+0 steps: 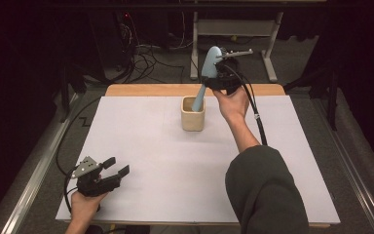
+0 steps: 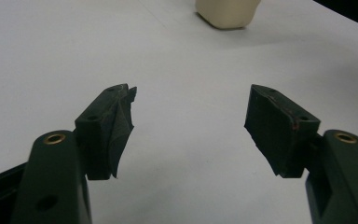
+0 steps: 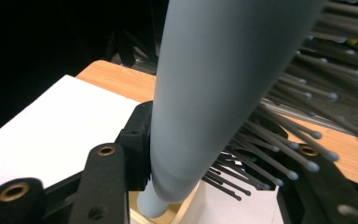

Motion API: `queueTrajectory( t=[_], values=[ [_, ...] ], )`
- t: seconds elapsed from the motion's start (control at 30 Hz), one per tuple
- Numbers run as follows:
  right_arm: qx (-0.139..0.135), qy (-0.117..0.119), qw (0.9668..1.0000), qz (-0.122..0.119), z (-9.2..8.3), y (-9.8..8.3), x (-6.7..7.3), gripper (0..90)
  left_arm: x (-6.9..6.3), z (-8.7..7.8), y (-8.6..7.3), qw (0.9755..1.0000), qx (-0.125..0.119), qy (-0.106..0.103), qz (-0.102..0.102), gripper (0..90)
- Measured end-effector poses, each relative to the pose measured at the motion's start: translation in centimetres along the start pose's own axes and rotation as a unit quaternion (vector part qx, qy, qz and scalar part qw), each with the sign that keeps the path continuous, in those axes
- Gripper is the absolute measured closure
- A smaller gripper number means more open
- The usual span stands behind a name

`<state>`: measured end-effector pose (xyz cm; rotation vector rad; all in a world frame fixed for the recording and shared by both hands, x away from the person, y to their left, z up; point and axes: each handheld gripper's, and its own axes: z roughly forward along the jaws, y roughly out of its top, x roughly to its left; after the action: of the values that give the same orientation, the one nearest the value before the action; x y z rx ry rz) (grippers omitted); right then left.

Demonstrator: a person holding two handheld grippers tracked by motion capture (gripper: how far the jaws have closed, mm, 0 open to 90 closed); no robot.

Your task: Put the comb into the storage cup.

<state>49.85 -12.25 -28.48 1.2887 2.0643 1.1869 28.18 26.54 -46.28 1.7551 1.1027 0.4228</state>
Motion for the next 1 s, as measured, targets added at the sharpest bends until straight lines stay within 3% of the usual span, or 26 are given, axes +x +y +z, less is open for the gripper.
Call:
queueTrajectory(
  t=[1.0],
  values=[
    [0.030,-0.001,0.9995,-0.008,2.7,-1.6,0.7,52.5,0.2,0.1,0.0,1.0000,0.006,0.003,-0.006,31.6]
  ],
)
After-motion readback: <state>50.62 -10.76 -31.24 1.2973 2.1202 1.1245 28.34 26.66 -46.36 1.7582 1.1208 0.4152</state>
